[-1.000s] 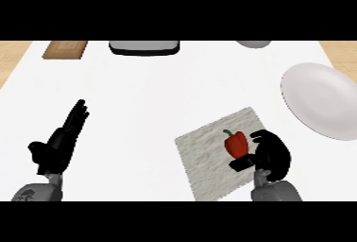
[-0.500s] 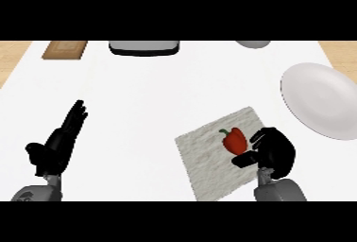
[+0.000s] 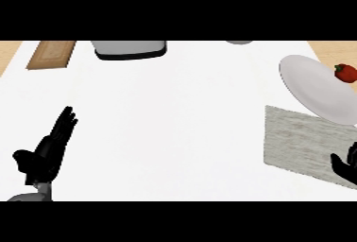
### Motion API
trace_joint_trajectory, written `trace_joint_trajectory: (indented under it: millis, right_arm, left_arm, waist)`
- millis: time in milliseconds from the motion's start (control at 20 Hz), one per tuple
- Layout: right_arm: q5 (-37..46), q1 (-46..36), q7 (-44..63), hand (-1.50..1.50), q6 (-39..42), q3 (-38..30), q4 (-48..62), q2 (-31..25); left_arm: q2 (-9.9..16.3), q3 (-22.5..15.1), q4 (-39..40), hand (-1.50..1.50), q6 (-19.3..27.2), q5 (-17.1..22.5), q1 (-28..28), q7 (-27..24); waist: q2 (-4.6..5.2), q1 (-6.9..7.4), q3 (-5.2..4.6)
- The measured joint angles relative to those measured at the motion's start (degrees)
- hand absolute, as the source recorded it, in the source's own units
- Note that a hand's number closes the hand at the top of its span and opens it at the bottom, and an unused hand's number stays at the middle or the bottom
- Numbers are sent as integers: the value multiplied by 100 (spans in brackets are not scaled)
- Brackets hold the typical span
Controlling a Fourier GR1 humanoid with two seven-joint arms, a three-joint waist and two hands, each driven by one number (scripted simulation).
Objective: Pick the bell pepper from the placemat and place it in the plate
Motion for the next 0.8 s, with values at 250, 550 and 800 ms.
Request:
trace_joint_trajectory:
  millis: [250, 550, 800]
  right_arm:
    - [-1281, 335, -1881, 150, 197, -1177, 467, -993]
    - [-2437, 448, -3922, 150, 427, -2594, 1468, -1789]
    - [-2787, 121, -4958, 150, 565, -3212, 2359, -2203]
  left_arm:
    - [-16, -8, -72, 0, 4, 2, 35, 15]
    - [9, -49, -120, 0, -76, -28, -8, 36]
    - [-104, -158, -115, 0, -79, -136, -196, 140]
  waist:
    - [9, 31, 0]
    - [42, 219, -17]
    - [67, 363, -28]
